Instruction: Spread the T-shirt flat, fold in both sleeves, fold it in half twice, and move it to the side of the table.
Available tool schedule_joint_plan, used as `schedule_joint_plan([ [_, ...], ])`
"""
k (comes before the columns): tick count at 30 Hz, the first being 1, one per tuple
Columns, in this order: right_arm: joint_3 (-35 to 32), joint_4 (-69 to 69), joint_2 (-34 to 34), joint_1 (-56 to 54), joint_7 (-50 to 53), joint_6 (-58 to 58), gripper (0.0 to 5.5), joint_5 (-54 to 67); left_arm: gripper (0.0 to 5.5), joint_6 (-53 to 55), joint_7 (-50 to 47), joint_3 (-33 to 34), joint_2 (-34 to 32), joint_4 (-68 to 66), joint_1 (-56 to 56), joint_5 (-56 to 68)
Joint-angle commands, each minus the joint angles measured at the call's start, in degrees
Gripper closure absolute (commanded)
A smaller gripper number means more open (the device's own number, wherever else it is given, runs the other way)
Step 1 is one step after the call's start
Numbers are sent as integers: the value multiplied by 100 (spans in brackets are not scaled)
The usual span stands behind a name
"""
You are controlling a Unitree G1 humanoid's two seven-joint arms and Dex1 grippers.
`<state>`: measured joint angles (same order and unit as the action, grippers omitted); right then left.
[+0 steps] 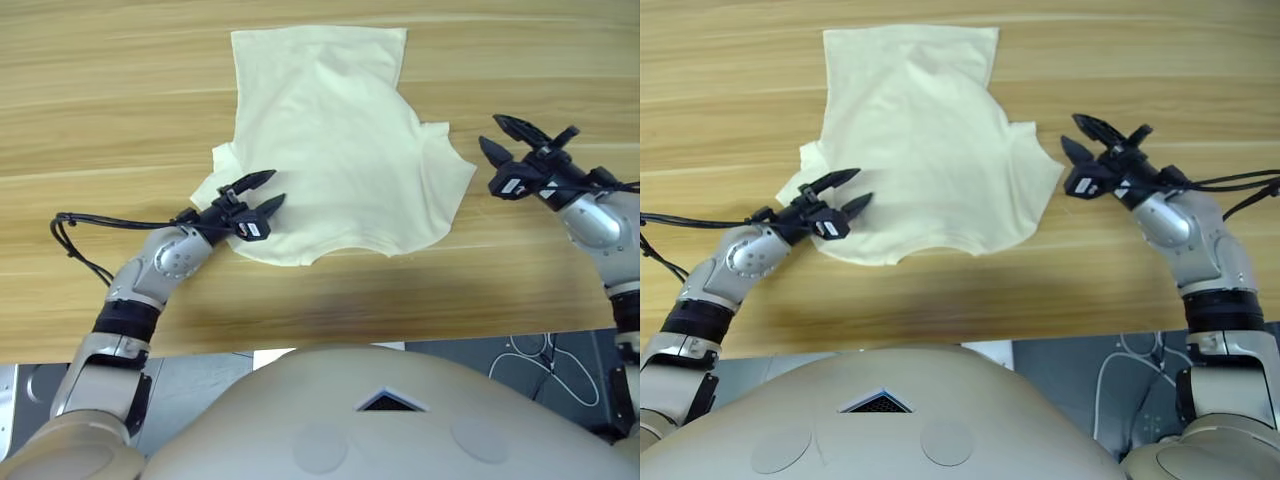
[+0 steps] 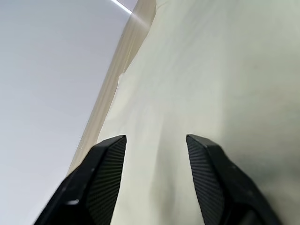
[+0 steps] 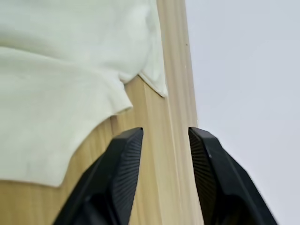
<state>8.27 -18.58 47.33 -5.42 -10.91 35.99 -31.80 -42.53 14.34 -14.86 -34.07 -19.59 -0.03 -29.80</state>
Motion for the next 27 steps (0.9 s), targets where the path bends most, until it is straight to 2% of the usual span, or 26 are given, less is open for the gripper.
schedule_joint_plan([
  [1, 509, -847, -244, -615, 151, 20, 372, -567, 312, 3, 261, -204, -42, 282, 298, 188],
  [6, 849, -1376, -241, -784, 223, 215, 372, -785, 312, 152, 194, -199, 25, 501, 431, 238],
  [14, 910, -1688, -40, -564, 380, 215, 372, -800, 312, 204, -368, 342, 43, 780, 367, 360],
  [27, 496, -440, 655, 1024, 7, 89, 372, -81, 312, 338, -349, 815, -142, 1044, 751, 650],
])
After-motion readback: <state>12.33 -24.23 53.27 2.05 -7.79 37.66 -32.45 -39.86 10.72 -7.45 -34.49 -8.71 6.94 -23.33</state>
